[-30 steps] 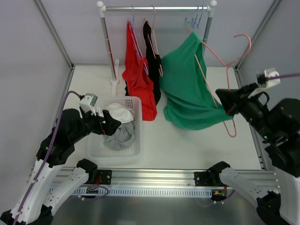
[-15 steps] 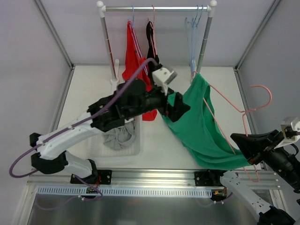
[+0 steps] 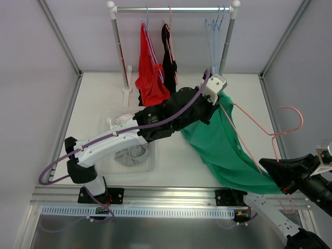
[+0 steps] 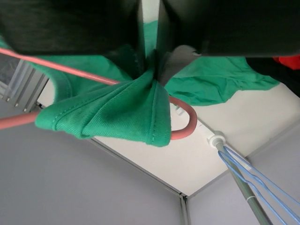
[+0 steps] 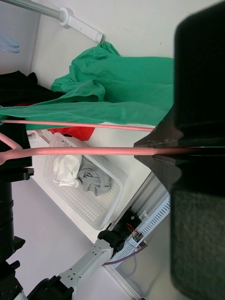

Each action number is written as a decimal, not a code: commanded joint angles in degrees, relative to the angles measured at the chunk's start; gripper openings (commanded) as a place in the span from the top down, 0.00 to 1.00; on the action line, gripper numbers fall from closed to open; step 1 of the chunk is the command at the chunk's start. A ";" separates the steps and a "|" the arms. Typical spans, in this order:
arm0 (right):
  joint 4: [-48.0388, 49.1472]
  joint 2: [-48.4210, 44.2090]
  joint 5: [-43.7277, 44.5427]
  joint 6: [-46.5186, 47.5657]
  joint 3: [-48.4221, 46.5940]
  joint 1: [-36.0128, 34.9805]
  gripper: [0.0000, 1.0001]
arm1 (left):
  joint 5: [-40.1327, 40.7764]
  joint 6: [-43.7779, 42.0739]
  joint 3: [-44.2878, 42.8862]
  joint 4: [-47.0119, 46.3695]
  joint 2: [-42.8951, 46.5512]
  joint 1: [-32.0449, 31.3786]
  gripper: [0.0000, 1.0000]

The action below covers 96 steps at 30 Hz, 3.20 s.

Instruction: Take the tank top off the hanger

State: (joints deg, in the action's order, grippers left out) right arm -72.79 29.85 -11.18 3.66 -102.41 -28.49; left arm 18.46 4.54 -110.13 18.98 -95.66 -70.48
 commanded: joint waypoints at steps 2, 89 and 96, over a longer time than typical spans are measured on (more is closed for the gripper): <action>2.22 0.39 -0.42 1.26 1.86 -0.25 1.00 | 6.39 -1.02 -0.53 -3.51 3.54 -0.62 1.00; 36.40 80.19 26.31 1.36 -39.18 3.78 1.00 | 9.23 25.96 58.62 32.17 53.37 -6.34 0.01; 40.71 84.41 21.64 1.44 -39.36 6.25 1.00 | 10.81 27.02 59.15 32.34 55.49 -7.31 0.01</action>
State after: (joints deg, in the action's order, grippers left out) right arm -37.85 113.78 12.60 4.97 -138.41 -22.22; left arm 28.60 30.74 -51.64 50.13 -40.03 -77.23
